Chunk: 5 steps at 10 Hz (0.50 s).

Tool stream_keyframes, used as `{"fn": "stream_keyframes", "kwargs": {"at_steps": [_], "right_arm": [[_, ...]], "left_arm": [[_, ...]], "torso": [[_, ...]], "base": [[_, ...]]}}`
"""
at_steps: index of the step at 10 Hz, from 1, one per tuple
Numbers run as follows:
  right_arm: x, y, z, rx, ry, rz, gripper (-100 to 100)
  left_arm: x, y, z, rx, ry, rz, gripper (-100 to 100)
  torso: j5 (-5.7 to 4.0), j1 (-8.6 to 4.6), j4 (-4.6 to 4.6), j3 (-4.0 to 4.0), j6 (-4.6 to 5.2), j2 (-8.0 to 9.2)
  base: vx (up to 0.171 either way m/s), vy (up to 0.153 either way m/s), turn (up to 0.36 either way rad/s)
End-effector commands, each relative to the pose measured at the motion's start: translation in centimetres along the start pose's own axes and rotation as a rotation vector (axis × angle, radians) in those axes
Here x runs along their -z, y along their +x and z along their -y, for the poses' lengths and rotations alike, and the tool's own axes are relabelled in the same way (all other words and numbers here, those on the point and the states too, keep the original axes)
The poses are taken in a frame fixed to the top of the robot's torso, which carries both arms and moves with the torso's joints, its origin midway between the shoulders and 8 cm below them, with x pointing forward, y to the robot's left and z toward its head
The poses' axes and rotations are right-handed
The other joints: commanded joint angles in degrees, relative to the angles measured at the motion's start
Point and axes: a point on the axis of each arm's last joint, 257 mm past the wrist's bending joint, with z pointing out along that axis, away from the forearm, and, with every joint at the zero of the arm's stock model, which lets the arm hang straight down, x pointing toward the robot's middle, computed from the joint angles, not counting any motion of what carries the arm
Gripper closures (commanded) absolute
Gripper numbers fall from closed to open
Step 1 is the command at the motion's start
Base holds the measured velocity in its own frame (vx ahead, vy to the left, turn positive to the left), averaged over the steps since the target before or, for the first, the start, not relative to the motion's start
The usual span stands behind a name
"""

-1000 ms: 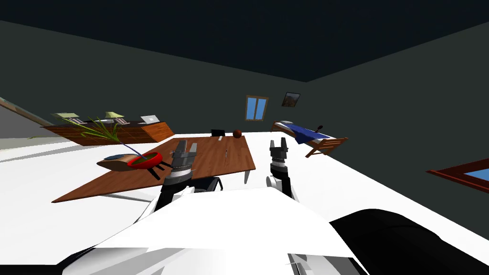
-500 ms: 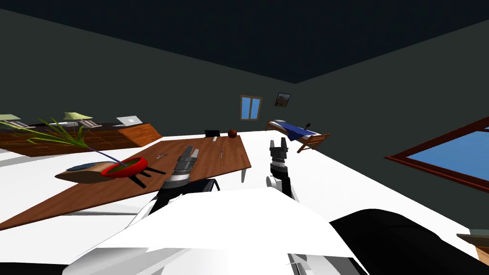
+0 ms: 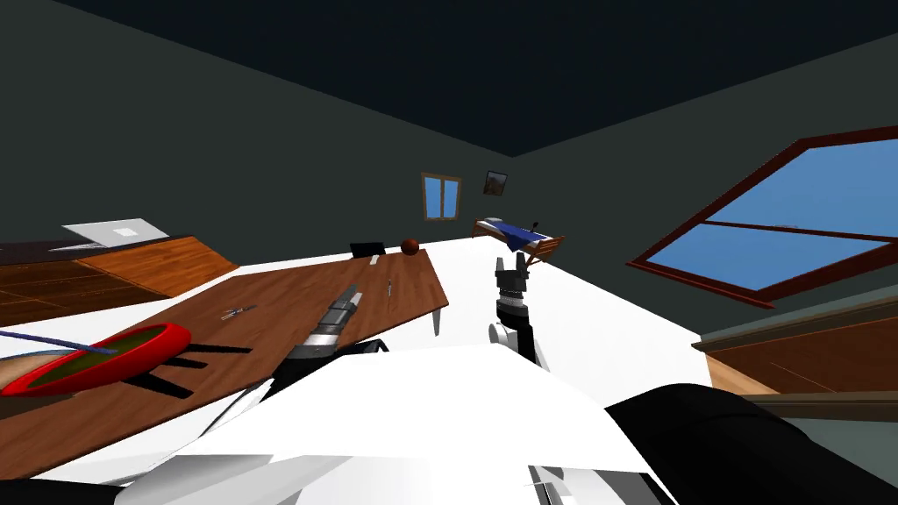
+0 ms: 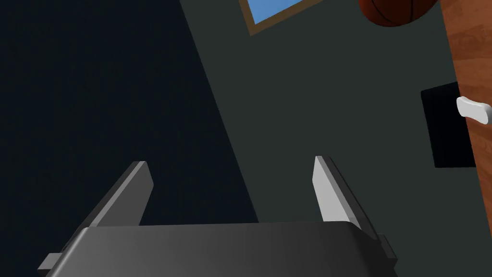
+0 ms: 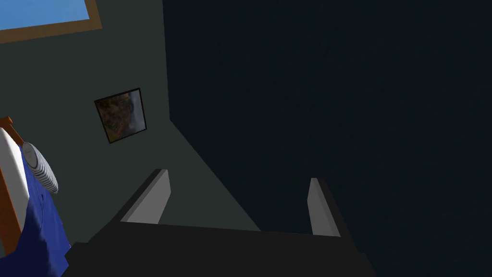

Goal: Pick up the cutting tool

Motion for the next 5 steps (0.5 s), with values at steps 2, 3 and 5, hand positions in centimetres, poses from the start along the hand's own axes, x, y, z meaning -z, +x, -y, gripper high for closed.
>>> {"fn": "stream_keyframes", "kwargs": {"at_steps": [2,3,5], "right_arm": [[0.0,0.0,0.0,0.0,0.0,0.0,0],[0.0,0.0,0.0,0.0,0.0,0.0,0],[0.0,0.0,0.0,0.0,0.0,0.0,0]], "left_arm": [[3.3,0.4,-6.2,-0.003,-0.188,-0.049,-100],[3.3,0.4,-6.2,-0.003,-0.188,-0.049,-100],[6.8,0.1,-11.0,-0.002,-0.341,-0.076,-100]], "torso": [[0.01,0.01,0.0,-0.01,0.01,-0.02],[0.01,0.05,-0.01,-0.03,-0.01,-0.05],[0.02,0.1,0.0,0.0,-0.01,-0.01]], "base": [[0.017,-0.041,-0.389],[0.016,-0.016,-0.148],[0.017,-0.02,-0.348]]}}
